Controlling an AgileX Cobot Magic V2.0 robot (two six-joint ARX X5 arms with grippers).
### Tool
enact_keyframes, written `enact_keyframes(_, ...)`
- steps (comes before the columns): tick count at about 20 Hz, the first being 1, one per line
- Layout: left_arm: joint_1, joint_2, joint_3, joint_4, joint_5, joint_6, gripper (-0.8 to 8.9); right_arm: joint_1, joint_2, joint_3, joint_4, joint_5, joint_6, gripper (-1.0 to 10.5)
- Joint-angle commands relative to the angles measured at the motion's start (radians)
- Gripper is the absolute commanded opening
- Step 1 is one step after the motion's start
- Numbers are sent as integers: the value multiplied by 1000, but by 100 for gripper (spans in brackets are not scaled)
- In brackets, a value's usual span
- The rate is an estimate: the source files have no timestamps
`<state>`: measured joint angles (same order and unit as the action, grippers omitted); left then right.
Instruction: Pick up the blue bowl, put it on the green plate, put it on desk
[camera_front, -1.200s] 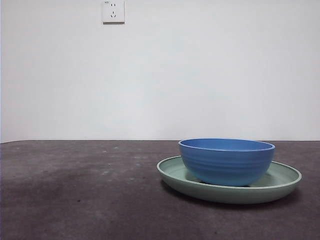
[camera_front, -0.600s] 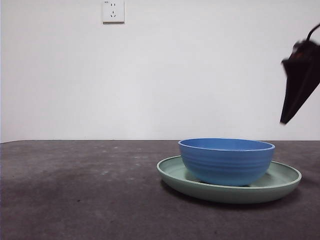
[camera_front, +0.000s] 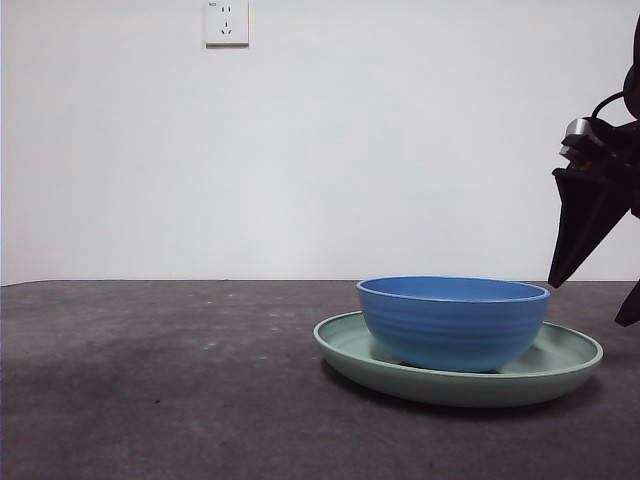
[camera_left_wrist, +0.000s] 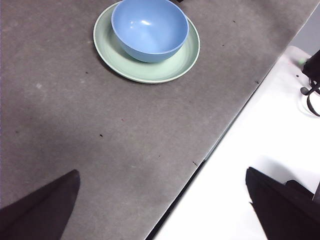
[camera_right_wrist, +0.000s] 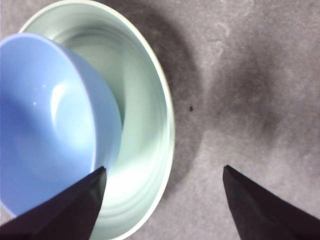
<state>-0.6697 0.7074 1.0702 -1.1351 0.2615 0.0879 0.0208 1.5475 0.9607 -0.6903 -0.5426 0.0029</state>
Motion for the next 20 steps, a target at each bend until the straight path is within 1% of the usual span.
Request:
enact_keyframes(1,-5,4,13,13,4,-3,531,3,42,17,9,0,-14,356)
enact_keyframes(6,-5,4,13,14,5,-3,531,7,99,17,43,-13,-14,351)
enact_keyframes(9,-5,4,13,14,4,-3,531,17,129,17,65,-22,-14,292)
enact_keyframes(12,-5,4,13,13,4,-3,531,26,146,17,89,-62,-14,243)
enact_keyframes(14,-5,4,13,13,4,-3,531,32,155,17,103,-61,-10,203)
enact_keyframes(17,-5,4,13,13,4,-3,531,35,176,17,103,-59,-3,199)
enact_keyframes(18,-5,4,13,13,5,-3,531,35,179,17,103,-58,-3,168)
enact_keyframes(20,-5,4,13,13,4,-3,531,36,179,17,112,-59,-3,32)
